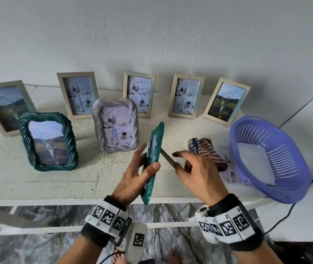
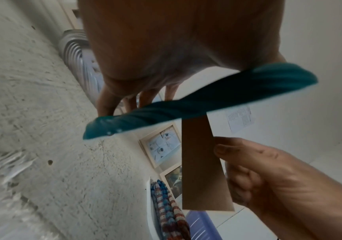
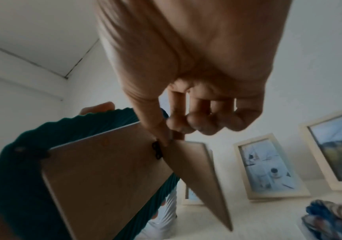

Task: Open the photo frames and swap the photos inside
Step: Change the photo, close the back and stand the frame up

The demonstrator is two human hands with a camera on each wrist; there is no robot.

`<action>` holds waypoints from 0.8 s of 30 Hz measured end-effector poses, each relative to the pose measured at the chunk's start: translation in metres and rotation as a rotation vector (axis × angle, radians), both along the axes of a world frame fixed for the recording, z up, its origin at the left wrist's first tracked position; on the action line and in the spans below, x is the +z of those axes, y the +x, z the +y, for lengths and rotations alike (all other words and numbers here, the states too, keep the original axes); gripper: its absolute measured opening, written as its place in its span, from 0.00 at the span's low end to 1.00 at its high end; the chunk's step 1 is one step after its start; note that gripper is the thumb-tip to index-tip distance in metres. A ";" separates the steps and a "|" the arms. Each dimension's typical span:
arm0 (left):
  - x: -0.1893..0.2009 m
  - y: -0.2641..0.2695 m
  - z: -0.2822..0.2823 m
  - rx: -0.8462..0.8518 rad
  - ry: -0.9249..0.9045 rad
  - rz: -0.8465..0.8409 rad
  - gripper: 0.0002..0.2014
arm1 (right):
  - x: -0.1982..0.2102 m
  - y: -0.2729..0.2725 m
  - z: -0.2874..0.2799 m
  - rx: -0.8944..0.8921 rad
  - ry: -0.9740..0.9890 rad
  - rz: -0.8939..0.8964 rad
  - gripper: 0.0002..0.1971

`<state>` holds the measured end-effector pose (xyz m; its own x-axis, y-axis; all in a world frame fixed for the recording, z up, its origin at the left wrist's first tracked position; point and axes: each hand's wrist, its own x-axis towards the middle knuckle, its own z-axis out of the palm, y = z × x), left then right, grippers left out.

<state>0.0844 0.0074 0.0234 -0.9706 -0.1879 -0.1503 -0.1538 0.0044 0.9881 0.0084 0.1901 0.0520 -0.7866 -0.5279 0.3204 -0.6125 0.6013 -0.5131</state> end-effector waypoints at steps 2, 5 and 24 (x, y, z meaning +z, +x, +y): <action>0.005 -0.002 0.005 0.022 -0.030 0.037 0.49 | 0.001 0.002 -0.005 -0.025 -0.005 0.011 0.14; 0.009 -0.007 0.011 0.020 -0.137 0.051 0.55 | 0.003 0.003 -0.011 -0.020 -0.235 -0.392 0.11; -0.014 -0.089 -0.008 0.030 -0.329 0.247 0.46 | 0.013 -0.119 -0.037 -0.071 -0.996 -1.334 0.35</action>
<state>-0.0047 -0.0006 0.0096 -0.9633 -0.2157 0.1597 0.0832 0.3257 0.9418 -0.1110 0.1533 0.0654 -0.7786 -0.4961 -0.3843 0.5537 -0.2551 -0.7926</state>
